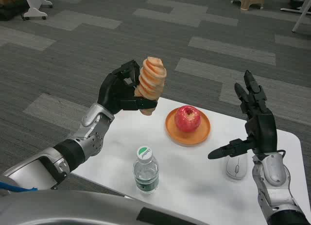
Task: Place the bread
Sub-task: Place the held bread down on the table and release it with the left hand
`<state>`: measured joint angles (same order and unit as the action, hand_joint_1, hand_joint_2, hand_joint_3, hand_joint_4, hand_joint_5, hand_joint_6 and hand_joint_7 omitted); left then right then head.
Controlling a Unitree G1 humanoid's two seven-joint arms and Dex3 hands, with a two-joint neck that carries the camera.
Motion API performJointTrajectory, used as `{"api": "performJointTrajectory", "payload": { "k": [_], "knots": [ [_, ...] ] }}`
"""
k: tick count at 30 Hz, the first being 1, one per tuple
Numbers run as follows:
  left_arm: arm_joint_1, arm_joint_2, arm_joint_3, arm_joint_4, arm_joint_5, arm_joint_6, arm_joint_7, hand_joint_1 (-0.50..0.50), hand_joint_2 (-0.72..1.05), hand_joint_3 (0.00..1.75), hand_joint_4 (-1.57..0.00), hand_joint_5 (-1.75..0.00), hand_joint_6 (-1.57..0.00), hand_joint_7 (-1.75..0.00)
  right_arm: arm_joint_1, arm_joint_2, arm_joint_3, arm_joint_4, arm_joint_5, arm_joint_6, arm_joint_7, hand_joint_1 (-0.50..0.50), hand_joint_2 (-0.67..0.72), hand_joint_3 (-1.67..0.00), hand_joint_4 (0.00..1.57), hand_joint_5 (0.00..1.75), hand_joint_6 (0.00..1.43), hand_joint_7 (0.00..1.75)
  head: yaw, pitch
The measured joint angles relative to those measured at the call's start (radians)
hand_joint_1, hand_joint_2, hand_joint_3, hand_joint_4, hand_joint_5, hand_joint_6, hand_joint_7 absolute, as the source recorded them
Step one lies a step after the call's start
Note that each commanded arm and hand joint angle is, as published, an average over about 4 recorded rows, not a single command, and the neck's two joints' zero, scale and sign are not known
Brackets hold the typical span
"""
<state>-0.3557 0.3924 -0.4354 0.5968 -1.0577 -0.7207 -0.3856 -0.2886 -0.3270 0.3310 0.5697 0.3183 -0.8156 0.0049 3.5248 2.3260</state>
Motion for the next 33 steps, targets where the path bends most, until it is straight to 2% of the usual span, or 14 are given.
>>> {"api": "performJointTrajectory", "payload": {
  "k": [3, 5, 7, 12, 21, 28, 33],
  "knots": [
    [-0.044, -0.006, -0.065, 0.024, -0.020, -0.015, 0.016, 0.50, 0.96, 0.04, -1.53, -1.75, -0.97, -1.68, -0.039, -0.021, 0.027, 0.020, 0.001, 0.001, 0.000, -0.42, 0.15, 0.00, 0.00, 0.19, 0.00, 0.00, 0.016, 0.060],
    [-0.078, -0.013, -0.106, 0.031, -0.036, -0.020, 0.023, 0.50, 0.96, 0.04, -1.53, -1.75, -0.98, -1.68, -0.071, -0.030, 0.037, 0.026, 0.001, 0.002, 0.001, -0.42, 0.14, 0.00, 0.00, 0.19, 0.00, 0.00, 0.009, 0.057],
    [-0.091, -0.013, -0.125, 0.034, -0.053, -0.022, 0.027, 0.50, 0.91, 0.09, -1.53, -1.75, -0.98, -1.68, -0.079, -0.027, 0.035, 0.027, 0.001, 0.002, 0.000, -0.42, 0.11, 0.00, 0.00, 0.19, 0.00, 0.00, 0.007, 0.053],
    [-0.100, 0.001, -0.148, 0.047, -0.075, -0.022, 0.031, 0.50, 0.94, 0.09, -1.53, -1.75, -0.99, -1.68, -0.080, -0.015, 0.030, 0.036, 0.001, 0.002, 0.000, -0.42, 0.09, 0.00, 0.00, 0.19, 0.00, 0.00, 0.019, 0.034],
    [-0.102, 0.002, -0.148, 0.062, -0.084, -0.023, 0.031, 0.50, 0.96, 0.09, -1.53, -1.75, -0.99, -1.68, -0.095, -0.013, 0.034, 0.068, 0.001, 0.002, 0.000, -0.42, 0.09, 0.00, 0.00, 0.19, 0.00, 0.00, 0.021, 0.037],
    [-0.103, -0.004, -0.144, 0.073, -0.084, -0.023, 0.031, 0.50, 0.96, 0.07, -1.53, -1.75, -0.99, -1.68, -0.113, -0.009, 0.038, 0.097, 0.001, 0.002, 0.000, -0.42, 0.15, 0.00, 0.00, 0.19, 0.00, 0.00, 0.009, 0.032],
    [-0.102, -0.003, -0.117, 0.093, -0.031, -0.023, 0.031, 0.50, 0.96, 0.09, -1.53, -1.75, -0.91, -1.68, -0.116, -0.008, 0.037, 0.104, 0.001, 0.002, 0.000, -0.42, 0.15, 0.00, 0.00, 0.19, 0.00, 0.00, 0.005, 0.027]
  ]
}}
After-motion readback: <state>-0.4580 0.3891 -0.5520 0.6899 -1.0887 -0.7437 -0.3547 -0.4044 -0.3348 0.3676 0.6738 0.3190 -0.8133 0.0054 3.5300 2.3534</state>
